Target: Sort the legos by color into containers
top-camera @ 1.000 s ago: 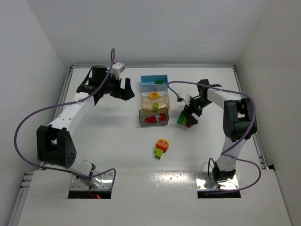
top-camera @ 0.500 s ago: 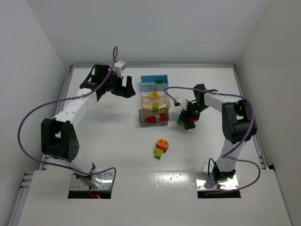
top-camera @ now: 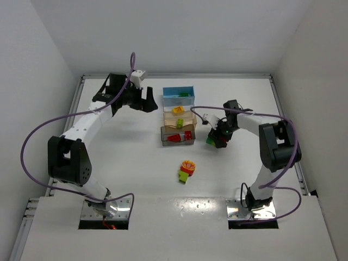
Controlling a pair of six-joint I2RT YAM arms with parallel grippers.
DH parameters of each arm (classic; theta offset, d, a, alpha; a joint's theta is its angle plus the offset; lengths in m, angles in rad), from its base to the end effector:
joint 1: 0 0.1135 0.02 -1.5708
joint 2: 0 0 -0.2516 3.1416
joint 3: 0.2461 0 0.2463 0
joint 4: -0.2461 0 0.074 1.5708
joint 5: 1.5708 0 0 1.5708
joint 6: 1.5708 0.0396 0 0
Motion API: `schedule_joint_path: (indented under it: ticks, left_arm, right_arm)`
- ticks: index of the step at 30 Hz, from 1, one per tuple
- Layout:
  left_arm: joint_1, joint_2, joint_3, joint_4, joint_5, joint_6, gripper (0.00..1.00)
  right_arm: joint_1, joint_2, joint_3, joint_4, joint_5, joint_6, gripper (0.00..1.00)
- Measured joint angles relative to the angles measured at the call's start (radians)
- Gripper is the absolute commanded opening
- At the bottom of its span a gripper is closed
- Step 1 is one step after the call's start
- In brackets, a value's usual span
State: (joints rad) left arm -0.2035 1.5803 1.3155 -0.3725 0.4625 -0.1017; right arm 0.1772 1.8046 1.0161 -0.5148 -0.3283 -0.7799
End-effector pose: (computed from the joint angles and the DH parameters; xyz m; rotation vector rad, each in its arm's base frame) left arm 0.3457 -0.0894 0.2954 0.3722 2.1811 -0.6796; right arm 0.3115 0.0687 0.1236 -1.3315 2.4325 0.3278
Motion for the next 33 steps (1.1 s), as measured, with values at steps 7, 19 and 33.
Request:
schedule_joint_path:
  ticks: [7,19,33]
  left_arm:
    - [-0.005,0.038,0.001,0.026,0.175,-0.069,1.00]
    - [-0.177,0.158,0.068,0.055,0.436,-0.127,0.96]
    - [-0.318,0.295,0.238,0.010,0.498,-0.092,0.92]
  right_arm:
    - [-0.040,-0.129,-0.057,-0.021,-0.060,0.004,0.22]
    - [-0.046,-0.389,-0.055,0.000,-0.319,0.156,0.21]
    - [0.022,-0.480,-0.054,0.083,-0.388,0.336,0.21]
